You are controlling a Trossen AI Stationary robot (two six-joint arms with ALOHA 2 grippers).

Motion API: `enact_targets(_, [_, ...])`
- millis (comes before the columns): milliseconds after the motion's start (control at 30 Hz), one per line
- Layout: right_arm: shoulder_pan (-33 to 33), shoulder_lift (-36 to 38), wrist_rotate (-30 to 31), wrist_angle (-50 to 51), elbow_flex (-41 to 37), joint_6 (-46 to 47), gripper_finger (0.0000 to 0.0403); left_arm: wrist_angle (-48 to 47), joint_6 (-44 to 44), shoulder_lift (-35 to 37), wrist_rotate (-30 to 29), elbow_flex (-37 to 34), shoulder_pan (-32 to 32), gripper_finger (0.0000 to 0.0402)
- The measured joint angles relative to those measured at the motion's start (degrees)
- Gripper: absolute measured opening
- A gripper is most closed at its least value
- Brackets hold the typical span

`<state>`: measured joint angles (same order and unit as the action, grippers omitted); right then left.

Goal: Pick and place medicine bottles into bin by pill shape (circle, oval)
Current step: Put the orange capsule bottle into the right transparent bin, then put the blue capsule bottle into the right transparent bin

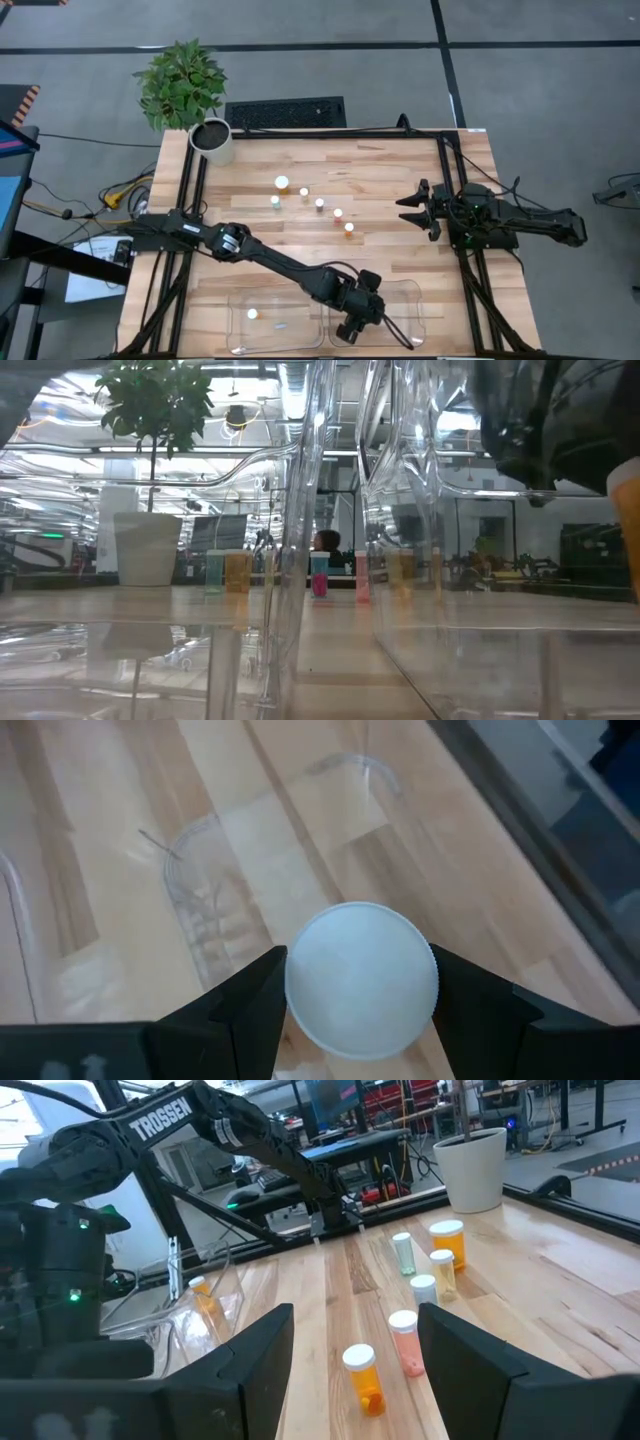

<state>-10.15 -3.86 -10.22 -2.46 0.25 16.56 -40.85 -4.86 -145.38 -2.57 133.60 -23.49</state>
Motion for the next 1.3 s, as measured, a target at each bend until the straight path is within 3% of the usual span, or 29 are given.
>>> enact_targets(233, [0.0, 0.0, 0.0, 0.0, 0.0, 0.0, 0.0225, -0.3, -1.0, 0.0, -1.7, 0.0, 0.0, 0.0215])
enact_targets(567, [0.0, 0.0, 0.0, 0.0, 0.0, 0.0, 0.0225, -0.8, -0.3, -0.1, -2.7, 1.4, 0.0, 0.0297])
enact_targets(800, [0.0, 0.0, 0.0, 0.0, 0.0, 0.0, 0.0225, -0.6, -0.3, 2.6, -3.1, 1.3, 0.1, 0.0301])
enact_targets(933, [0.0, 0.0, 0.0, 0.0, 0.0, 0.1, 0.0225, -3.9, -1.6, 6.6, -6.0, 1.3, 0.1, 0.0301])
enact_targets(1300, [0.0, 0.0, 0.0, 0.0, 0.0, 0.0, 0.0225, -21.9, -2.0, 25.1, -21.7, 1.3, 1.1, 0.0302])
